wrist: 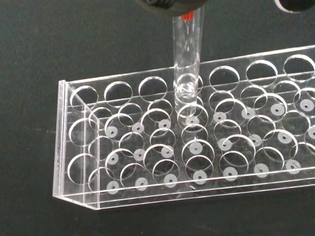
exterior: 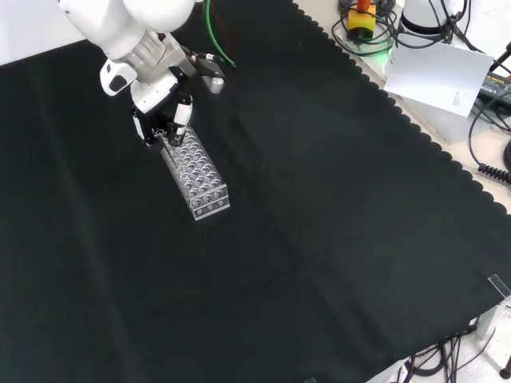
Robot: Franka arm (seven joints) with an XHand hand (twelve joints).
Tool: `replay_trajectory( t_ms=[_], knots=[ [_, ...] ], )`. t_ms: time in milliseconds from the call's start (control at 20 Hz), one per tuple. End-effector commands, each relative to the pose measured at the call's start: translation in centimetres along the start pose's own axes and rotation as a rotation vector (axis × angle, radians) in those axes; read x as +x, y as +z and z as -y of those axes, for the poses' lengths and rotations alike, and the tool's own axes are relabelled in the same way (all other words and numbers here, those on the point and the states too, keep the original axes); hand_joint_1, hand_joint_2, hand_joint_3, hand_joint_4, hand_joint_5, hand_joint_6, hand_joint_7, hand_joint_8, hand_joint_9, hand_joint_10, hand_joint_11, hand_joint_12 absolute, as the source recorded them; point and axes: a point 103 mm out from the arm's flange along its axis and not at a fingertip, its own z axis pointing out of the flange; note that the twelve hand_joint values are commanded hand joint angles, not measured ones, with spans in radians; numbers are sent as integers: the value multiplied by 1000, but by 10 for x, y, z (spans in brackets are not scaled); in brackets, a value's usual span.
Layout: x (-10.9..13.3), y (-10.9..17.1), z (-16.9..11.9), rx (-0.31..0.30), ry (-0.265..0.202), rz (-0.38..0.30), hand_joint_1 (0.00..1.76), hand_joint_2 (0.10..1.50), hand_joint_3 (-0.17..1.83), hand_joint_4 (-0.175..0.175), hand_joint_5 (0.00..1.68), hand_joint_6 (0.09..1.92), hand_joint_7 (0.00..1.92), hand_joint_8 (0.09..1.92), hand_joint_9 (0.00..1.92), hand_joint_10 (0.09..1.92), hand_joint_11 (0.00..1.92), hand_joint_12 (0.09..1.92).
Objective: Put the test tube back in the rack.
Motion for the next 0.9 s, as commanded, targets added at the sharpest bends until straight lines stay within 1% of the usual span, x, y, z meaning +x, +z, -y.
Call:
replay_trajectory(
  t_ms=[50,400,900],
  knots=[
    [-1,5,-1,15,4,-3,1234,1044,-175,-175,1391,310,1672,611,1677,386,1367,786],
    [-3,23,-4,35,1,-9,1234,1044,-175,-175,1391,310,1671,612,1676,388,1366,786],
    [-4,38,-6,62,-1,-17,1234,1044,-175,-175,1391,310,1671,613,1676,390,1366,786]
  ],
)
